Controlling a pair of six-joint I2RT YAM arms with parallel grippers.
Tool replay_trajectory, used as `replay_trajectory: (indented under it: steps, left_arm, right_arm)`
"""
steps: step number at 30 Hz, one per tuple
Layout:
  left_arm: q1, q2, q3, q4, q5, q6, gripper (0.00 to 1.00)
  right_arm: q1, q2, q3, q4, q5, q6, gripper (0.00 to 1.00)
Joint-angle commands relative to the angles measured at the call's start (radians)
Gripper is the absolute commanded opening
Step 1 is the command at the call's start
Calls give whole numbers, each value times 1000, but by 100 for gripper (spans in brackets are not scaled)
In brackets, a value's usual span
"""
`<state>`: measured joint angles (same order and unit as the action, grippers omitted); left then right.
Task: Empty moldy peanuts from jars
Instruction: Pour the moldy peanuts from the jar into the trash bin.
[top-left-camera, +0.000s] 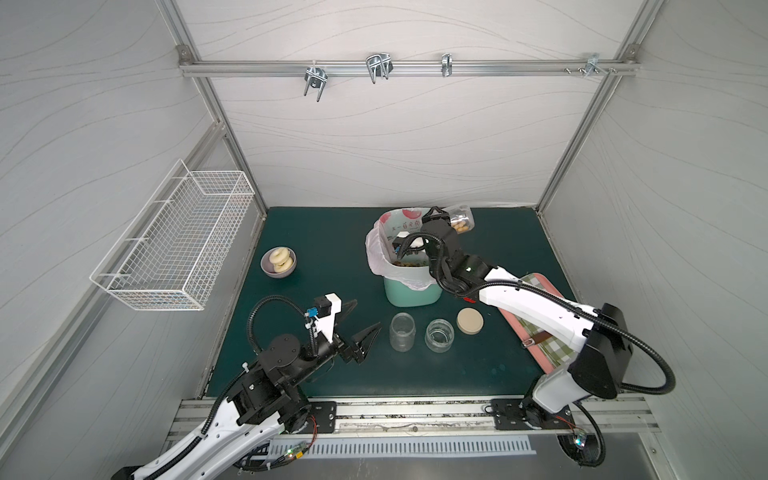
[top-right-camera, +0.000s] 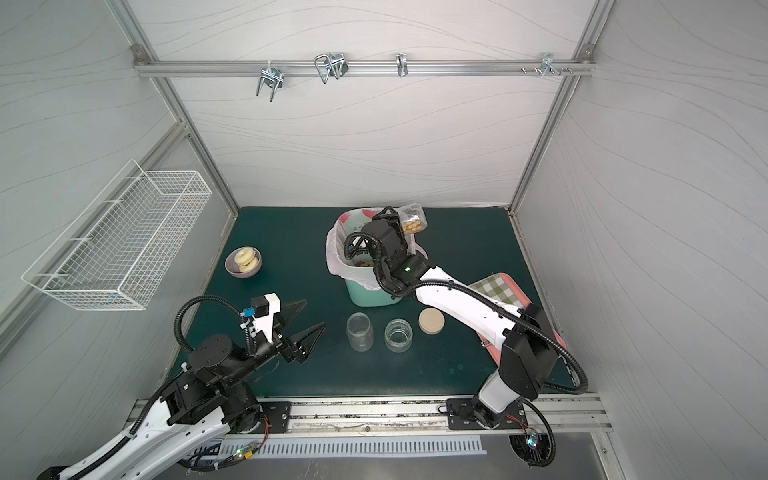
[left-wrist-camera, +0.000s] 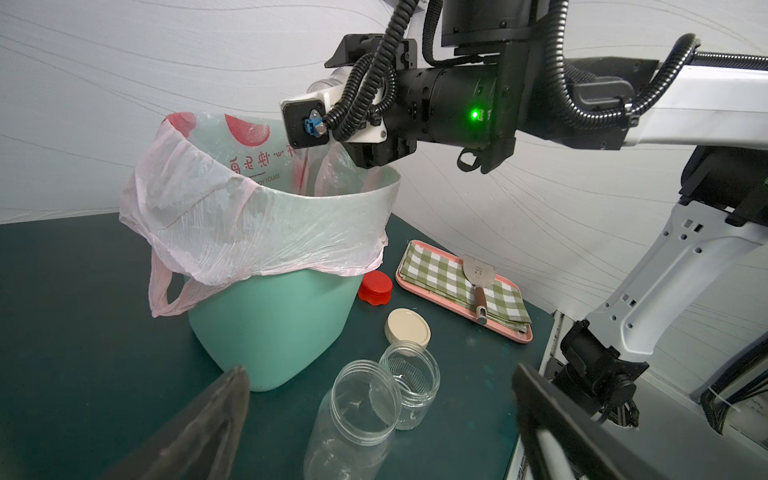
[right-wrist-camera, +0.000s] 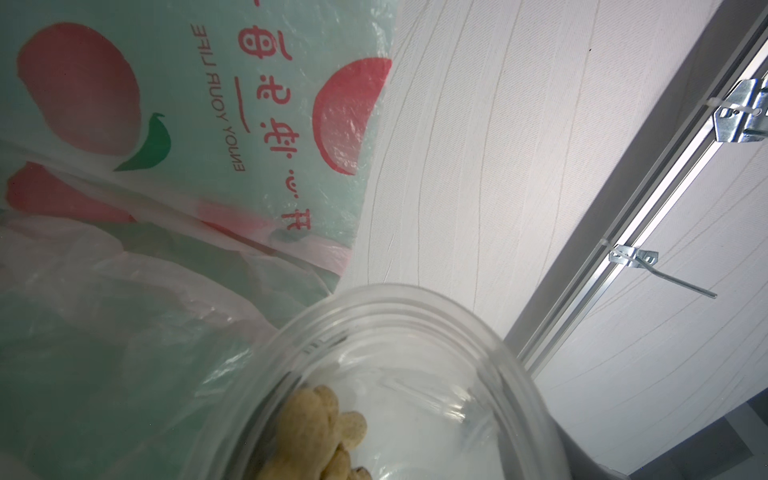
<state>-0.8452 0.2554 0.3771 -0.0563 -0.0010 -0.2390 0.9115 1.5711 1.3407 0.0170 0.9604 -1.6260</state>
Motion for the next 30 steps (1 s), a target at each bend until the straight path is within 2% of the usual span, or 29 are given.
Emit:
replay_trajectory:
  steps: [1, 30]
  left_arm:
    - [2, -15, 20, 28, -5, 8, 99]
    - [2, -9, 17, 35, -3, 6, 99]
  right_arm:
    - [16, 19, -9, 85, 37, -90, 0]
    - [7, -16, -7, 44, 18, -9, 1]
